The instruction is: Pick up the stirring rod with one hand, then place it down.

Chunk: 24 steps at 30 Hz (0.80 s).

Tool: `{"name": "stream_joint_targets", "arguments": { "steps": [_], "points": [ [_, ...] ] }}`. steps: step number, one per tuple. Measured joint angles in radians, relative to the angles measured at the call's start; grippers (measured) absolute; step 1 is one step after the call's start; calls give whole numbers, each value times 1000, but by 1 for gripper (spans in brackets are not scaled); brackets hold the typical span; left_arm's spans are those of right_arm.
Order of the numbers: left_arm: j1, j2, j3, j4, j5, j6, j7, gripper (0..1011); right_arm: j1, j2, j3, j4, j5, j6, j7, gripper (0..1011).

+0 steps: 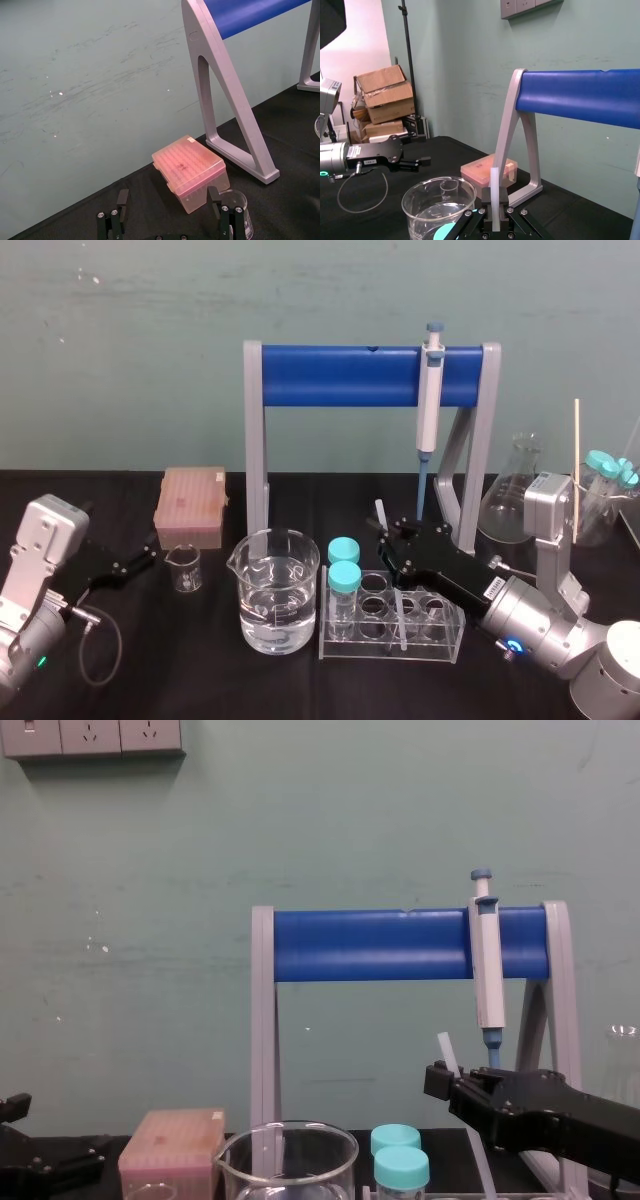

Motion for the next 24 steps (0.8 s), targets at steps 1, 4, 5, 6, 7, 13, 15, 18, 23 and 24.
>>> {"name": "stream_joint_targets", "arguments": {
  "steps": [1, 4, 5, 6, 7, 13, 15, 18, 23, 24],
  "points": [
    [0, 0, 0, 0, 0, 0, 0, 1000, 0, 0, 0, 0, 0, 0, 0, 72],
    [0, 0, 0, 0, 0, 0, 0, 1000, 0, 0, 0, 0, 1, 0, 0, 72],
    [0, 0, 0, 0, 0, 0, 0, 1000, 0, 0, 0, 0, 1, 0, 0, 84],
    [0, 0, 0, 0, 0, 0, 0, 1000, 0, 0, 1, 0, 2, -1, 0, 96],
    [0, 0, 0, 0, 0, 0, 0, 1000, 0, 0, 1, 0, 2, -1, 0, 111],
    [0, 0, 0, 0, 0, 0, 0, 1000, 0, 0, 1, 0, 3, -1, 1, 301],
    [0, 0, 0, 0, 0, 0, 0, 1000, 0, 0, 1, 0, 3, -1, 1, 384],
    [0, 0, 0, 0, 0, 0, 0, 1000, 0, 0, 2, 0, 4, -2, 1, 465],
    [0, 0, 0, 0, 0, 0, 0, 1000, 0, 0, 2, 0, 4, -2, 1, 618],
    [0, 0, 0, 0, 0, 0, 0, 1000, 0, 0, 2, 0, 4, -2, 1, 668]
  ]
}}
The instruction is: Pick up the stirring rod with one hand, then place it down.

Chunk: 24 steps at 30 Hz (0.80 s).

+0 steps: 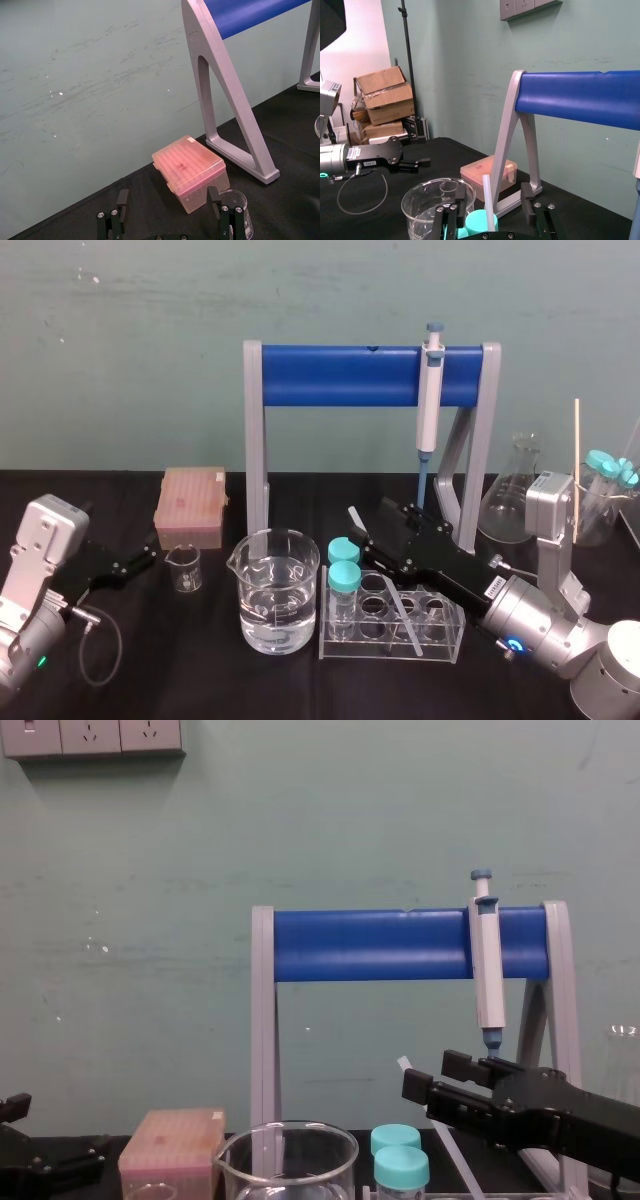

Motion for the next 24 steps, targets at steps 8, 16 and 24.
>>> {"name": "stream_joint_targets", "arguments": {
  "steps": [8, 16, 24],
  "points": [
    [0, 0, 0, 0, 0, 0, 0, 1000, -4, 3, 6, -15, -3, 2, -12, 908],
    [0, 0, 0, 0, 0, 0, 0, 1000, -88, 38, 106, -143, -55, 42, -211, 1003],
    [0, 0, 0, 0, 0, 0, 0, 1000, -184, 44, 214, -205, -165, 172, -511, 1003]
  ]
}}
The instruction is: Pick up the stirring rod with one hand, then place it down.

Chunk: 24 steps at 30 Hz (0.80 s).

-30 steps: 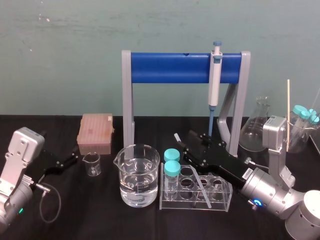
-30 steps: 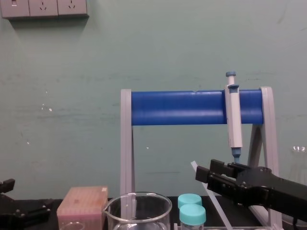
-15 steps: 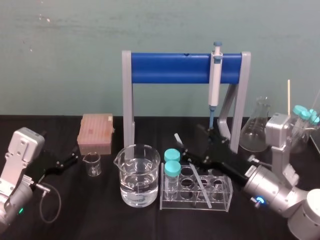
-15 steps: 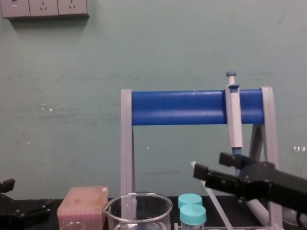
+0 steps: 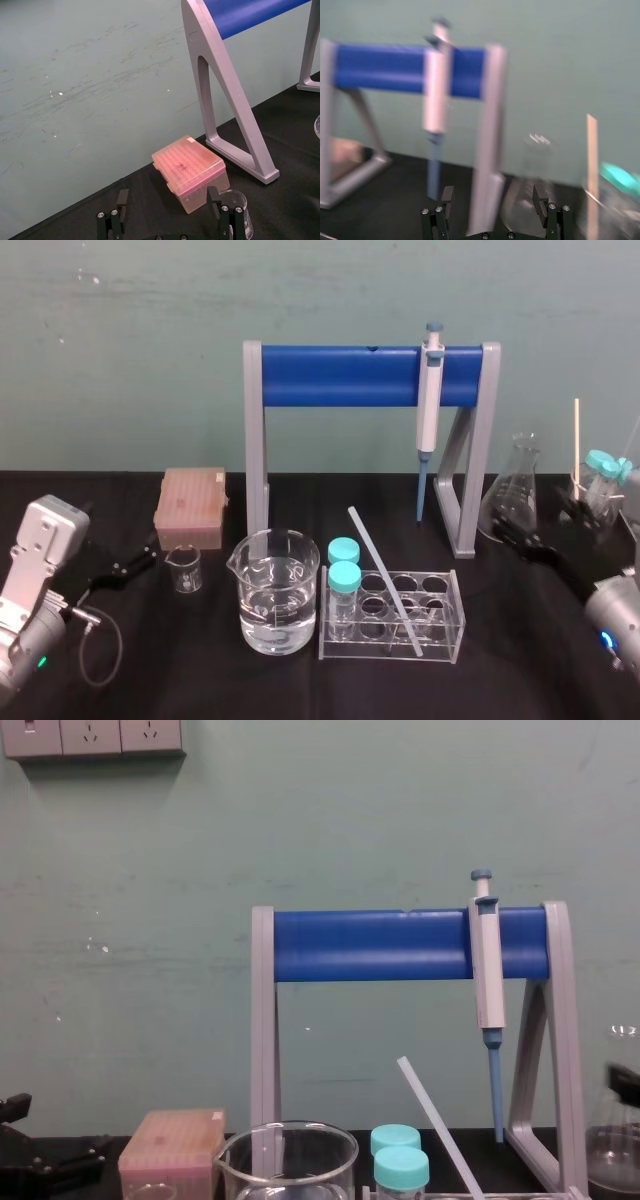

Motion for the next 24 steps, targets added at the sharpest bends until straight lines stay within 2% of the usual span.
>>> {"name": "stream_joint_targets", "arguments": {
  "steps": [3, 5, 8, 11, 24],
  "points": [
    [0, 0, 0, 0, 0, 0, 0, 1000, -17, -6, 22, -3, -16, 68, -56, 1002],
    [0, 0, 0, 0, 0, 0, 0, 1000, -22, -9, 31, -3, -18, 118, -72, 1003],
    [0, 0, 0, 0, 0, 0, 0, 1000, -24, -15, 38, 5, -18, 160, -78, 1003],
    [0, 0, 0, 0, 0, 0, 0, 1000, -24, -18, 40, 12, -22, 180, -78, 1003],
    [0, 0, 0, 0, 0, 0, 0, 1000, -24, -17, 39, 11, -22, 173, -78, 1003]
  ]
}}
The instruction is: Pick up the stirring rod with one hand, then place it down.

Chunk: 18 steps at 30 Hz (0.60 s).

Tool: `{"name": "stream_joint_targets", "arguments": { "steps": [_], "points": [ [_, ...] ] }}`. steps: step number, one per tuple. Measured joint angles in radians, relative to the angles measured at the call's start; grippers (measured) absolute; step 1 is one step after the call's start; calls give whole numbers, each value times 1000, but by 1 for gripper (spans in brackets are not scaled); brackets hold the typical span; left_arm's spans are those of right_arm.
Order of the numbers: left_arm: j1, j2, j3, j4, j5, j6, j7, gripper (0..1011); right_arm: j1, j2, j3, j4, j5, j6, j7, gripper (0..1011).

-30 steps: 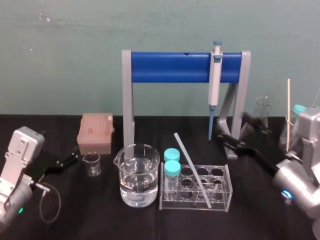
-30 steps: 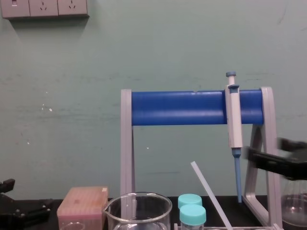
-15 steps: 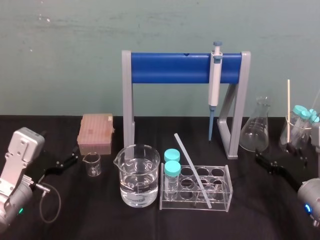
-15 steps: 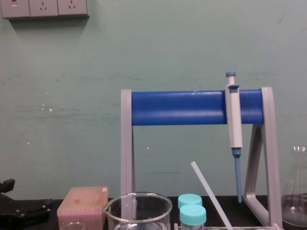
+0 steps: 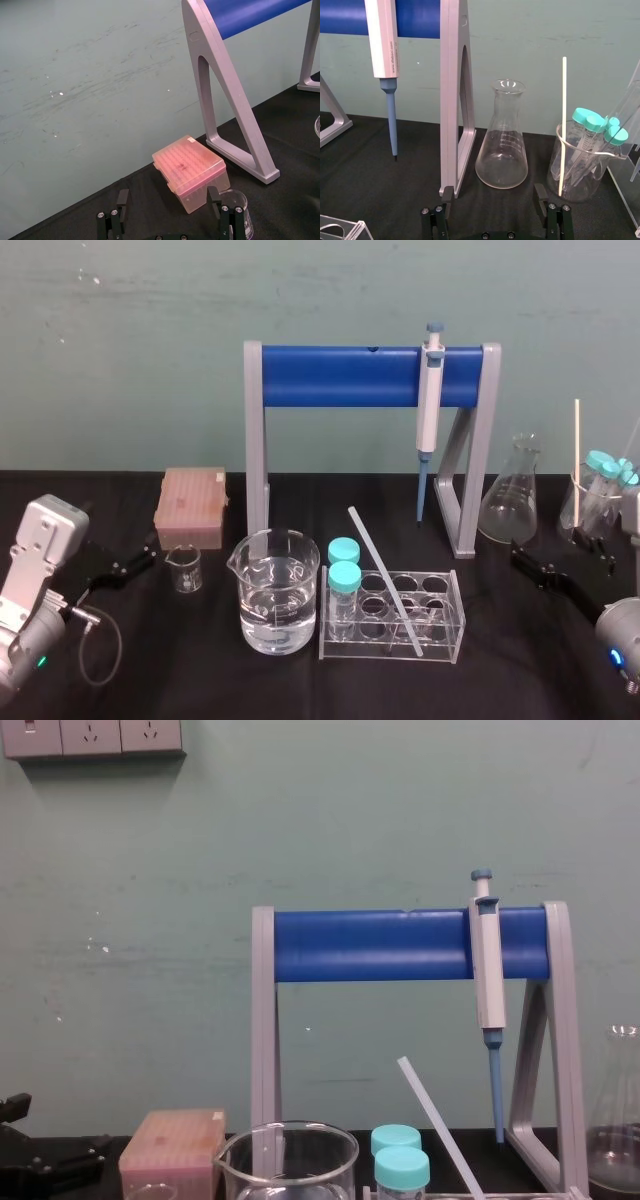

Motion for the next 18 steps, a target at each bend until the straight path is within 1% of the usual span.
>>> {"name": "stream_joint_targets", "arguments": {
  "steps": [18],
  "points": [
    [0, 0, 0, 0, 0, 0, 0, 1000, 0, 1, -1, -2, 1, -4, 0, 1003]
  ]
}}
